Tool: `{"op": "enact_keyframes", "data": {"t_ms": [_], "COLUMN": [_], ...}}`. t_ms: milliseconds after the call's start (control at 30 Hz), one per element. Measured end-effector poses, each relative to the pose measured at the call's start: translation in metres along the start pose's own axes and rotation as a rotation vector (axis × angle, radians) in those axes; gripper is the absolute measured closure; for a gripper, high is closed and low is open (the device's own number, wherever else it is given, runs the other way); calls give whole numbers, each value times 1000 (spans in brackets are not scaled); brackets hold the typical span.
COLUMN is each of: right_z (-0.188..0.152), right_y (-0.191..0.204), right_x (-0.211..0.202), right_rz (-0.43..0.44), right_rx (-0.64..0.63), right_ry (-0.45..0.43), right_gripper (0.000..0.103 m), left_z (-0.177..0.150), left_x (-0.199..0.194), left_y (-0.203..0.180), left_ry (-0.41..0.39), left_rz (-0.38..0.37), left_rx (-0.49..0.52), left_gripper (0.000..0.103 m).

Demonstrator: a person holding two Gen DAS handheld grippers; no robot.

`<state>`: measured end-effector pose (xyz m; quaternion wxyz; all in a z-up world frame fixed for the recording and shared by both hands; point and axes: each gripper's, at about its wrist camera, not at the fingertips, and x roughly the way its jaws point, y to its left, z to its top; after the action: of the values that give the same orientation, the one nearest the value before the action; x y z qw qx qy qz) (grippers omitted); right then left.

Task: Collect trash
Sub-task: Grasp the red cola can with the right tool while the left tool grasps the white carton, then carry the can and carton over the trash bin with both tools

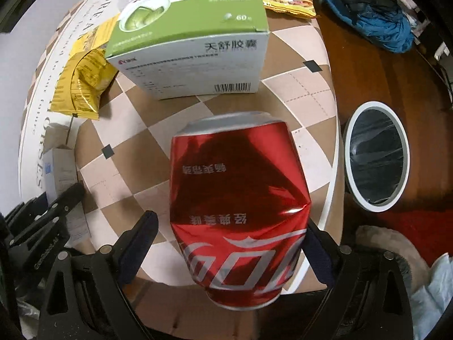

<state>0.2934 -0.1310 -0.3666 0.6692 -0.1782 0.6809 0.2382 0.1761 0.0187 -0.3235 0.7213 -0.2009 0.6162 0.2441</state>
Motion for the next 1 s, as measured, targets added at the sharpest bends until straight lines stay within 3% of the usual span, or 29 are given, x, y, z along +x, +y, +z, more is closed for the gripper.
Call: {"op": "enact_keyframes", "data": {"t_ms": [333,533,733,1000], "right_z": [-21,-37,-49,-51], "right_y": [3,0,-6,-31], "right_x": [-8,-31,-65,-130], "right_rz": [8,72,145,244], "right_rx": [-8,18,46,91], "right_ry": [-84,-156,-236,-366], "right_gripper": [21,21,21,21], "left_z": [-37,-65,-53,-33], "left_x": [-52,-88,-110,-178], "left_y": [12,5,24,-6], "left_ry": [-103,-184,-280,-417], "left_rz": [29,54,45,-30], "left_rx": [28,64,84,121], "left_gripper": [71,72,72,72]}}
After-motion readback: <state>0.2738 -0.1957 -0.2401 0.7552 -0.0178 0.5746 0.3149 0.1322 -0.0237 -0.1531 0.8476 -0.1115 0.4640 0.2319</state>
